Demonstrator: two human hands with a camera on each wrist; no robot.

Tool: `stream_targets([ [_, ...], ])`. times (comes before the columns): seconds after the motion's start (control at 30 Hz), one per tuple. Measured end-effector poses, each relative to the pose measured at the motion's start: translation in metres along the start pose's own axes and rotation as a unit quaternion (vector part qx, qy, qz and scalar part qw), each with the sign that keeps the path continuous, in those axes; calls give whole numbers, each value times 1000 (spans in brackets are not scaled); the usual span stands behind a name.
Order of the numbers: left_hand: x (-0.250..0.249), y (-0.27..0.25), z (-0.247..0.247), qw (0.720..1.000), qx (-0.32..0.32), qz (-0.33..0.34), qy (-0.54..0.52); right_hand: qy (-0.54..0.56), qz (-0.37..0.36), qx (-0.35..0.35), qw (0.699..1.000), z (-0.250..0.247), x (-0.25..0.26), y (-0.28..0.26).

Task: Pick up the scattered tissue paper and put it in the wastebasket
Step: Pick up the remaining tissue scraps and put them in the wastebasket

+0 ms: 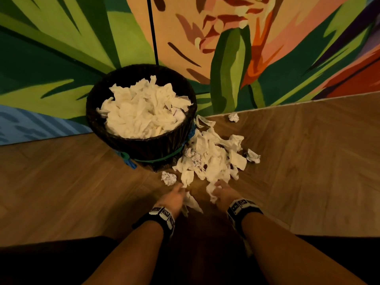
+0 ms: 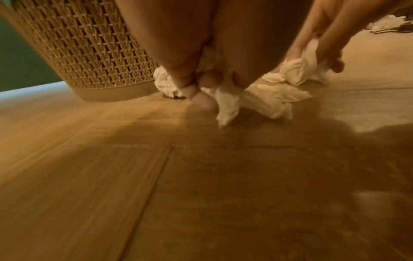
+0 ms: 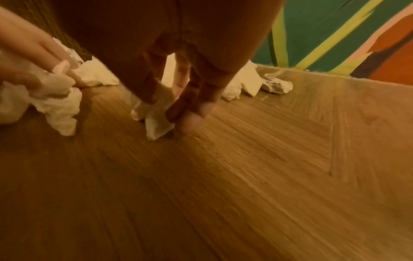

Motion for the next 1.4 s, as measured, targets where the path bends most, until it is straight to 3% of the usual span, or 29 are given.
stream_targets([
  [0.07,-2,-2,-4,1000,5,-12,0,-10,-7,-7,1000,0,1,3],
  [0.2,3,-3,-26,994,-81,-43,-65,-3,55,-2,998,-3,-15,3],
  [0.3,10,-8,-38,984,-129,-75,-101,131,121,-29,984,-3,-27,0],
  [0.37,16,-9,-38,980,-127,-106,-115,183,160,-59,968,-9,-32,-2],
  [0.5,16,-12,-41,984,-115,-99,-89,181,210,-108,955,-25,-40,-4],
  [0.57,14,-13,-39,990,-73,-106,-65,203,215,-119,948,-30,-42,-6],
  [0.67,7,-18,-38,994,21,-81,65,208,227,-129,943,-35,-46,-10],
  [0.73,2,-22,-42,991,44,-66,106,222,235,-137,936,-39,-46,-11],
  [0.9,-2,-34,-54,996,20,-92,5,292,233,-114,921,-41,-34,-19],
  [0.97,-10,-37,-64,994,-5,-92,-55,302,211,-156,917,-54,-29,-21],
  [1.1,-54,-31,-114,990,-61,-27,-124,327,183,-244,895,-102,-13,-21],
  [1.2,-89,-28,-167,983,-138,30,-116,427,173,-288,840,-141,2,-20],
  [1.27,-116,-37,-207,959,-199,89,-181,466,132,-307,819,-167,18,-16],
  [1.4,-152,-61,-288,879,-281,187,-336,460,0,-358,813,-225,64,-21],
])
Point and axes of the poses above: each hand's wrist, its own y-axis towards the middle knuckle, its own z-axis out of the palm, x = y × z, the point moved 8 cm from there along y, towards the middle knuckle, and after that the axes turned 13 degrees about -x, right-handed, at the moved point
